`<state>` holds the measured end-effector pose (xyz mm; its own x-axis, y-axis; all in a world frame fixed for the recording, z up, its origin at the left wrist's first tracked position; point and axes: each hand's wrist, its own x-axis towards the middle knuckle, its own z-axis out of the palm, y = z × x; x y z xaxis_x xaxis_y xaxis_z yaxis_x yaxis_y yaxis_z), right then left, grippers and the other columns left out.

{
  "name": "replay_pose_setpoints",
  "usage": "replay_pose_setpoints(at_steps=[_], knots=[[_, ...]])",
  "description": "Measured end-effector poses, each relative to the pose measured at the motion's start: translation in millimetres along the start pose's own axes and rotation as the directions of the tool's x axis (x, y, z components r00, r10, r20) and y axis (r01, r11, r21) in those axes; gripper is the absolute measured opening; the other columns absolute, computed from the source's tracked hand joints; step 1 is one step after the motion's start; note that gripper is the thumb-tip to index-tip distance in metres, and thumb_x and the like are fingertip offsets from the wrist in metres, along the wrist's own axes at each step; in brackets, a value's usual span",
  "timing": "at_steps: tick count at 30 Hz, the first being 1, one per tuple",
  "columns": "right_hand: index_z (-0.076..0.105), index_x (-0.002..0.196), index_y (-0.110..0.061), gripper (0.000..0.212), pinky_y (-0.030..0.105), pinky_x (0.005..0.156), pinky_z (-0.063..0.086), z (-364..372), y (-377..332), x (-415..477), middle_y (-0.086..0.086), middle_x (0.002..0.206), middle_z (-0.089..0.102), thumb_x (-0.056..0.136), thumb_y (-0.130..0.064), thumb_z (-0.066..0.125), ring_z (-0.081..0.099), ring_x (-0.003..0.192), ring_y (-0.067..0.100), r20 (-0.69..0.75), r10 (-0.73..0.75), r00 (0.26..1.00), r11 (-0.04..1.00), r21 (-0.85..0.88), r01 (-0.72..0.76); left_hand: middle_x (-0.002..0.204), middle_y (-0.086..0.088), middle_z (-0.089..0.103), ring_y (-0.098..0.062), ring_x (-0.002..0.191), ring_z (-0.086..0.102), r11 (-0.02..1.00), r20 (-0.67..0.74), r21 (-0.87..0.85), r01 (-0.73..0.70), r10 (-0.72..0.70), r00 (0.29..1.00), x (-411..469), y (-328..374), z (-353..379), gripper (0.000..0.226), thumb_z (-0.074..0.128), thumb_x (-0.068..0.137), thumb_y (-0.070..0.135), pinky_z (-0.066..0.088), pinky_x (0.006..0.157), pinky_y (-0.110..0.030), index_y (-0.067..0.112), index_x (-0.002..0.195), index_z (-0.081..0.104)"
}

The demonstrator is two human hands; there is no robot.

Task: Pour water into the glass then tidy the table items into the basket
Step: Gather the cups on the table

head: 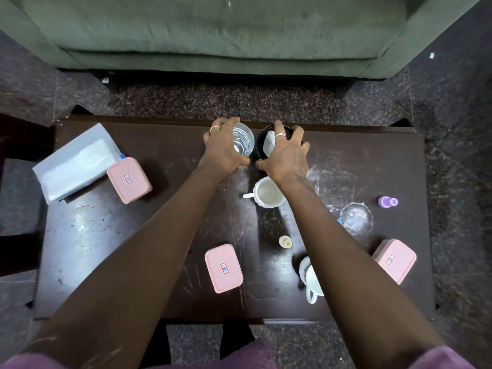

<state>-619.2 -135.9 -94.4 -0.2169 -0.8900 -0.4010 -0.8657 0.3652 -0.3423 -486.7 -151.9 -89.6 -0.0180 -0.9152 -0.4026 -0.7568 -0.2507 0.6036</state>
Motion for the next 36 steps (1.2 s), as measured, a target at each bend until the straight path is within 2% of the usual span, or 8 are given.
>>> replay_pose_setpoints(at_steps=[7,10,13,16,20,24,29,36], knots=[[0.018,0.143,-0.036,0.096,0.043,0.082,0.047,2.5,4.6,-1.8,0.006,0.149,0.015,0.069,-0.031,0.079,0.03,0.124,0.034,-0.006,-0.015,1.0,0.999,0.044,0.015,0.146,-0.007,0.025,-0.032,0.131,0.025,0.999,0.014,0.026,-0.022,0.022,1.0,1.3,-1.8,0.4,0.092,0.079,0.066,0.016,0.032,0.108,-0.041,0.023,0.143,0.029],[0.012,0.144,-0.039,0.103,0.047,0.093,0.042,1.8,10.1,-4.6,0.009,0.151,0.011,0.066,-0.032,0.08,0.026,0.128,0.036,-0.002,-0.042,0.999,0.996,0.074,0.042,0.151,-0.009,0.018,-0.032,0.137,0.015,0.998,0.013,0.041,-0.054,0.054,0.998,-2.6,-3.8,3.0,0.102,0.081,0.065,0.026,0.02,0.113,-0.04,0.021,0.146,0.02],[0.006,0.144,-0.039,0.112,0.054,0.101,0.029,0.1,23.5,-16.8,0.013,0.151,0.007,0.06,-0.039,0.08,0.017,0.134,0.037,-0.024,-0.09,0.996,0.994,0.056,0.092,0.153,-0.011,0.015,-0.032,0.139,0.01,0.994,-0.119,-0.015,-0.104,0.102,0.988,-18.1,-5.3,11.5,0.106,0.08,0.065,0.036,0.015,0.114,-0.039,0.018,0.147,0.015],[0.008,0.144,-0.037,0.113,0.055,0.105,0.023,-3.0,45.0,-38.0,0.014,0.151,0.006,0.057,-0.041,0.081,0.014,0.137,0.038,-0.021,-0.104,0.994,0.995,-0.005,0.104,0.149,-0.017,0.024,-0.035,0.135,0.02,0.978,-0.29,0.041,-0.204,0.207,0.934,-47.5,-4.5,25.9,0.091,0.076,0.07,0.037,0.014,0.113,-0.04,0.008,0.141,0.028],[0.025,0.14,-0.027,0.099,0.053,0.106,0.024,-6.9,81.1,-70.0,0.014,0.148,0.013,0.06,-0.043,0.08,0.019,0.133,0.038,-0.031,0.047,0.998,0.998,0.038,-0.046,0.137,-0.022,0.039,-0.039,0.124,0.034,0.968,-0.356,0.056,-0.245,0.249,0.901,-87.8,-0.2,52.9,0.063,0.069,0.078,0.031,0.027,0.107,-0.046,0.006,0.129,0.044],[0.048,0.125,-0.016,0.073,0.047,0.103,0.032,-6.6,119.2,-100.8,0.015,0.138,0.03,0.065,-0.047,0.076,0.032,0.124,0.037,0.012,0.272,0.962,0.96,0.071,-0.272,0.132,-0.019,0.047,-0.039,0.12,0.043,0.963,-0.278,0.214,-0.162,0.219,0.935,-111.1,6.0,85.1,0.055,0.068,0.077,0.037,0.035,0.099,-0.049,0.006,0.119,0.051],[0.043,0.129,-0.024,0.08,0.044,0.098,0.037,8.4,138.4,-145.2,0.012,0.129,0.038,0.063,-0.061,0.071,0.038,0.12,0.036,0.21,0.354,0.912,0.932,-0.001,-0.361,0.146,-0.017,0.032,-0.033,0.134,0.03,0.965,-0.155,0.264,0.002,0.04,0.987,-106.4,16.6,107.9,0.098,0.075,0.064,0.052,0.026,0.109,-0.044,0.005,0.137,0.031],[0.037,0.124,-0.025,0.067,0.042,0.089,0.046,37.4,139.6,-178.3,0.013,0.127,0.034,0.069,-0.033,0.073,0.038,0.116,0.036,0.31,0.417,0.854,0.897,0.011,-0.442,0.143,-0.02,0.037,-0.033,0.131,0.037,0.957,-0.123,0.291,0.009,0.028,0.992,-91.9,21.8,112.8,0.094,0.076,0.071,0.036,0.03,0.109,-0.041,0.004,0.141,0.022]])
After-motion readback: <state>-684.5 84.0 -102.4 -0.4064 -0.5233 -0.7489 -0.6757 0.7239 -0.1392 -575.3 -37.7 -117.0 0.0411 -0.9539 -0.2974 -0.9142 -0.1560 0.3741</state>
